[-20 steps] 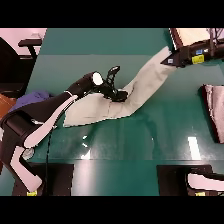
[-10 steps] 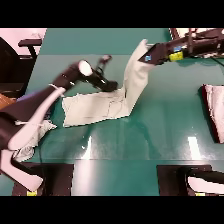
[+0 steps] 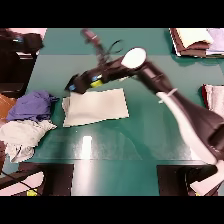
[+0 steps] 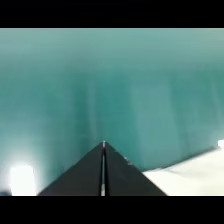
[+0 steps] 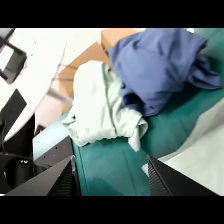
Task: Fold the shirts.
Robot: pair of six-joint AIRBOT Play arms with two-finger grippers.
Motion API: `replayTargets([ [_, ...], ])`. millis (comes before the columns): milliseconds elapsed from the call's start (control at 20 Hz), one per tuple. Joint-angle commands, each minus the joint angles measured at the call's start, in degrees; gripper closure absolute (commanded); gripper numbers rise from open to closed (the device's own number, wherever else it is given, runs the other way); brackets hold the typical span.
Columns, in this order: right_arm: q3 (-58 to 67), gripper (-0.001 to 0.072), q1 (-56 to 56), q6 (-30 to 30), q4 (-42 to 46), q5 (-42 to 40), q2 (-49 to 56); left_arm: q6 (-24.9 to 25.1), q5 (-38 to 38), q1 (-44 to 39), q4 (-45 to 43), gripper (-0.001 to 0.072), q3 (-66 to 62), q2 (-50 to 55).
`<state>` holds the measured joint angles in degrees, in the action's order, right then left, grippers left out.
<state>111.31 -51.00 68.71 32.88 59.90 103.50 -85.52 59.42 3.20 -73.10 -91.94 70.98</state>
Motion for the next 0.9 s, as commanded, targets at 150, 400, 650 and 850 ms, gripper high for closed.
replayTargets([
  [150,-1.7,0.0305,3.2,4.8,14.7,10.4,1.8,0.5,6.5,4.0,-1.4,0.0684,0.0,-3.5],
  [400,-25.7,0.0305,18.6,7.9,18.7,9.7,-10.2,0.5,7.2,4.0,-0.3,0.0683,0.0,-3.5],
  [650,-42.4,0.0151,31.8,8.0,11.7,1.5,-14.3,0.5,5.6,2.3,1.5,0.0683,0.6,-3.4],
  [850,-43.1,0.0152,32.0,5.6,2.5,1.5,-7.8,0.5,2.9,-0.3,1.5,0.0683,0.7,-3.4],
])
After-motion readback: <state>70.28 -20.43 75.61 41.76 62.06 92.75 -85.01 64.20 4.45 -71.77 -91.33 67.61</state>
